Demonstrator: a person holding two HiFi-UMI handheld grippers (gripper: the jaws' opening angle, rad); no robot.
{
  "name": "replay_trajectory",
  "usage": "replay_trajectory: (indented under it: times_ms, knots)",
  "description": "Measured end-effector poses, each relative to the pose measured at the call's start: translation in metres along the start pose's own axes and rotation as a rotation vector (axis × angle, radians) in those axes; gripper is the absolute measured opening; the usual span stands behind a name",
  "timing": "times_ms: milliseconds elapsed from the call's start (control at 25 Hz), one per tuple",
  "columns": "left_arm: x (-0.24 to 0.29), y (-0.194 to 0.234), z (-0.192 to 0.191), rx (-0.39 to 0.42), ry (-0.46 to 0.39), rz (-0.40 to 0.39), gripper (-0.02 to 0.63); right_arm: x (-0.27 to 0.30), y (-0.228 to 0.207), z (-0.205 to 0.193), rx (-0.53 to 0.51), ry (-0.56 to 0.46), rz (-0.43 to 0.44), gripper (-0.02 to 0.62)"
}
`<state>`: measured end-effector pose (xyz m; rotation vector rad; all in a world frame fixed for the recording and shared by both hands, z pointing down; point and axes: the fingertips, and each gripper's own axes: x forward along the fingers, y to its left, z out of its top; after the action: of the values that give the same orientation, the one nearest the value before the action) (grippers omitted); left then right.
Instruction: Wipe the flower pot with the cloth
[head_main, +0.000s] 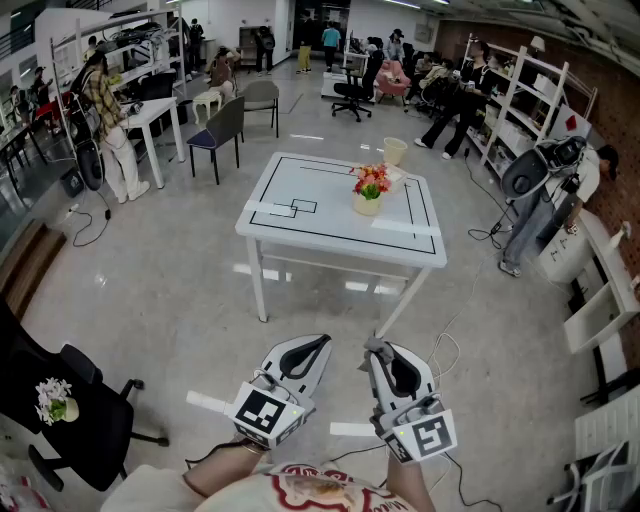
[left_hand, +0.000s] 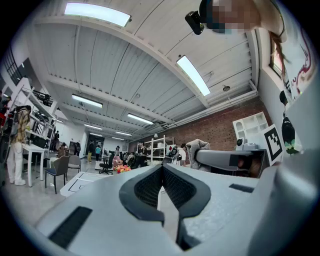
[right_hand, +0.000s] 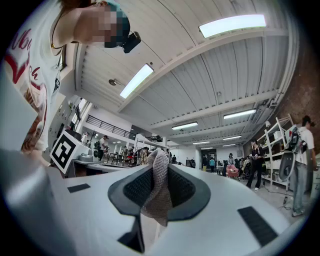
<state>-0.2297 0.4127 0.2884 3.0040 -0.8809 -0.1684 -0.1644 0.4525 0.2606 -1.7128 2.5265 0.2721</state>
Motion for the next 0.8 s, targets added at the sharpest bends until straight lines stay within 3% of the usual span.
replay_trajectory:
  times_ms: [800]
  knots:
    - [0.023,-0.022,-0.003,-0.005,-0.016,0.018,0.002,-0.015,-0.024,0.0,0.002,-0.02,0.016,0.069]
